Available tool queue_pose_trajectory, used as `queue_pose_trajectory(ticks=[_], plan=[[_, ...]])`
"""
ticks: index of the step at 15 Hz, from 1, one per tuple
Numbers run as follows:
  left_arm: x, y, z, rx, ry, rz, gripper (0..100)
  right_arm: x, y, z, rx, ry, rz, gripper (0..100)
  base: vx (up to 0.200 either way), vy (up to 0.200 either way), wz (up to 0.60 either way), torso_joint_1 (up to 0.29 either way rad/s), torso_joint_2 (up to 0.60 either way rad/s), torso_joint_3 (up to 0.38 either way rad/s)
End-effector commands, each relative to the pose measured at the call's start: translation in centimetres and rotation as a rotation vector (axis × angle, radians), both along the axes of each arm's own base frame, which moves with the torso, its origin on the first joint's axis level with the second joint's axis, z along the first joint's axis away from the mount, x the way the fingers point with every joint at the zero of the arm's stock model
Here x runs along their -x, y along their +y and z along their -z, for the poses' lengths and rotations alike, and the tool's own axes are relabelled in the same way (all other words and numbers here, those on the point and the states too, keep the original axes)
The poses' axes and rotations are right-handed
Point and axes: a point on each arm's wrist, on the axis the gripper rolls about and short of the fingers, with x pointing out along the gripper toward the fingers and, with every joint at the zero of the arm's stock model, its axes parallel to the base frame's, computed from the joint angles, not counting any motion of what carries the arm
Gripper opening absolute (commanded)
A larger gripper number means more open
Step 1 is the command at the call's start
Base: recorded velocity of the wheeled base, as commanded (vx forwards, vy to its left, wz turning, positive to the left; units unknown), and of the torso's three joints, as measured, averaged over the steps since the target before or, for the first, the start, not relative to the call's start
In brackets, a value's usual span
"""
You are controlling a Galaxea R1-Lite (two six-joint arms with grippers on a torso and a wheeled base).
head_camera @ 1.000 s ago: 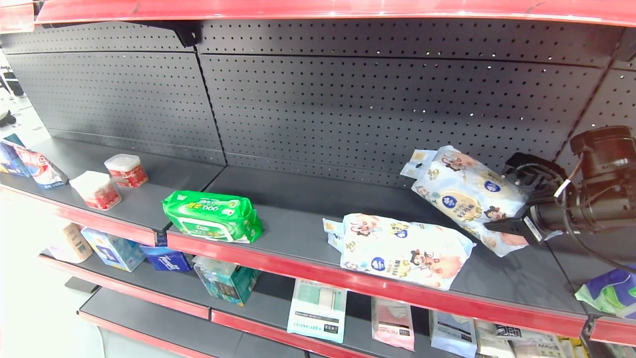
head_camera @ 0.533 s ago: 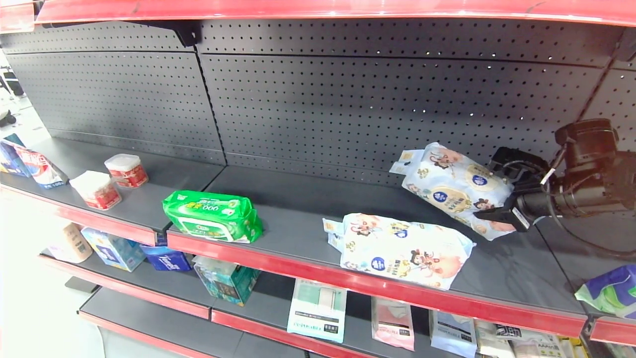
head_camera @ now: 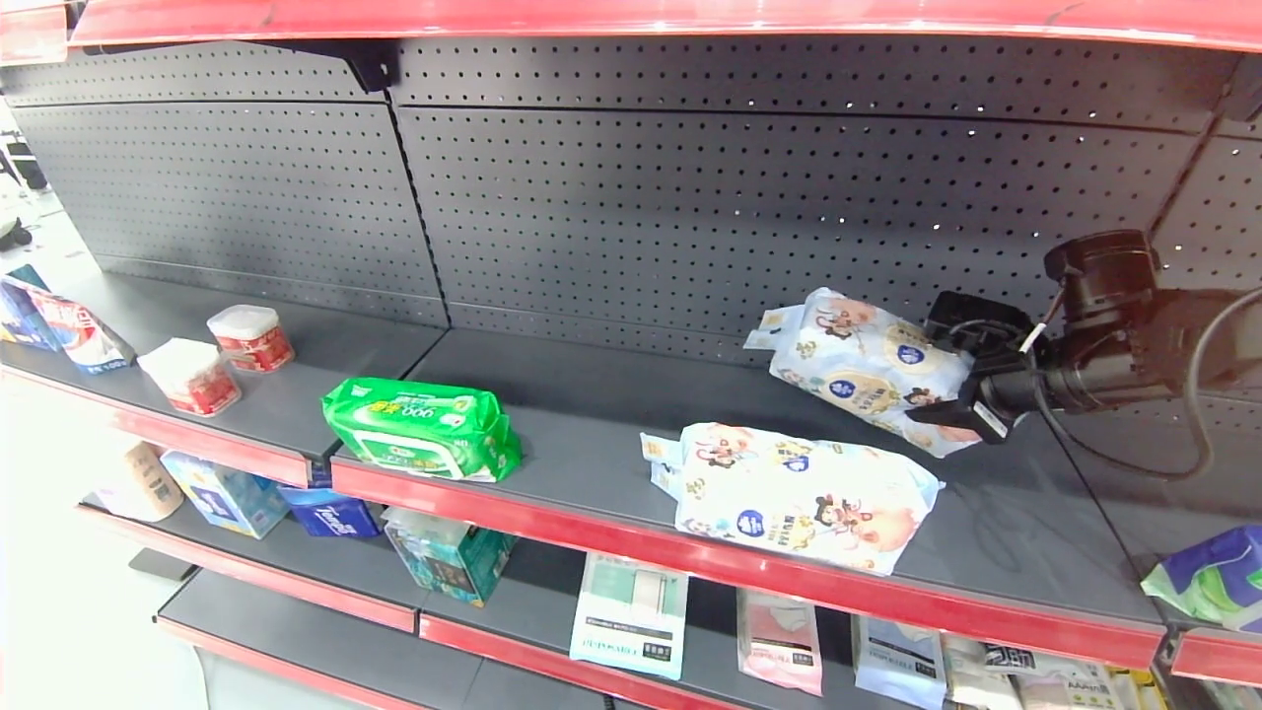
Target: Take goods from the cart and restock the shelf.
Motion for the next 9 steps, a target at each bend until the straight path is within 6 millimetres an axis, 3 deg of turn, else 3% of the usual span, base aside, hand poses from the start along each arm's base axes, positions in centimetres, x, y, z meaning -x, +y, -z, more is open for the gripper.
queue_pose_trajectory(ticks=[1,5,9], plan=[[0.0,0.0,0.0,0.0,0.0,-0.001,100,-0.7,1.1,0.6,-0.003,0.012,-0.027,0,0.0,0.0,0.0,0.0,0.0,0.0],[0.0,0.0,0.0,0.0,0.0,0.0,100,-1.3,3.3,1.8,0.001,0.042,-0.087,0,0.0,0.0,0.0,0.0,0.0,0.0],[0.0,0.0,0.0,0.0,0.0,0.0,100,-1.8,3.4,2.4,0.036,0.05,-0.063,0,0.0,0.0,0.0,0.0,0.0,0.0]])
